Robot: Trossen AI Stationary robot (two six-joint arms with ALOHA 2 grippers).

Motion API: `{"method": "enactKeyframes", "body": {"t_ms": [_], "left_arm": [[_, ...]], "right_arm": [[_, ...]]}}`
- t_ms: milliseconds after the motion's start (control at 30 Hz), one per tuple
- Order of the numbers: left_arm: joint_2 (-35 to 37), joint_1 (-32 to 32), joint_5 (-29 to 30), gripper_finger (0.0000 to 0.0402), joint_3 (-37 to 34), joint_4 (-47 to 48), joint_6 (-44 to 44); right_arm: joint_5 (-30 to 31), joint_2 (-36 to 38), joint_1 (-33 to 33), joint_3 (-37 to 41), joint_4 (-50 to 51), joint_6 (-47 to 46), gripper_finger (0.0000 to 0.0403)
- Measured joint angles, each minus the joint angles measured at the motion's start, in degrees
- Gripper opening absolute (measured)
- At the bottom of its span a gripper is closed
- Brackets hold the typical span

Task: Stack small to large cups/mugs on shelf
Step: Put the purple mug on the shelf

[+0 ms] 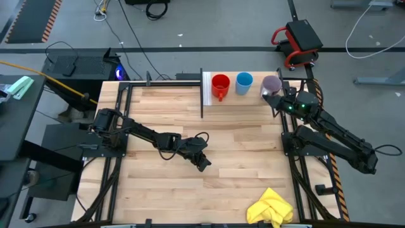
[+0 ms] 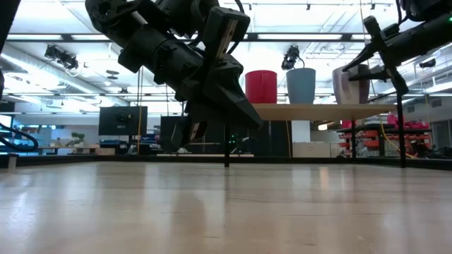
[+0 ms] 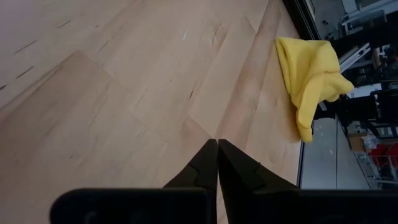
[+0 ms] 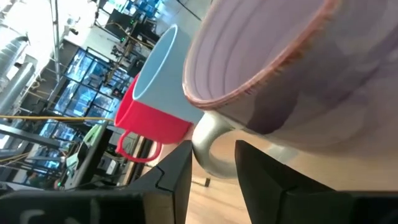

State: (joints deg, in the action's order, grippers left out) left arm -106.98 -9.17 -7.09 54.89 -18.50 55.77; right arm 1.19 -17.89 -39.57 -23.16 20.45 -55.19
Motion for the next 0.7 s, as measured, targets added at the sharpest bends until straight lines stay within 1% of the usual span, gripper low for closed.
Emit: {"method": "enactKeyframes", "body": {"t_ms": [300,500,700], "left_arm": [[0.00,0.00,0.00,0.0029,0.00,0.00,0.00],[0.00,0.00,0.00,0.0022,0.00,0.00,0.01],[0.00,0.00,0.00,0.0019,0.00,0.00,0.00]], "right_arm": [[-0.10,0.05,0.02,-0.09,0.82,-0.16,0.0140],[0.02,0.05,0.04,-0.09,0.98,-0.72,0.0151],[0.64,-0.04,1.82,-0.64,2.16,-1.76,0.0158]]}}
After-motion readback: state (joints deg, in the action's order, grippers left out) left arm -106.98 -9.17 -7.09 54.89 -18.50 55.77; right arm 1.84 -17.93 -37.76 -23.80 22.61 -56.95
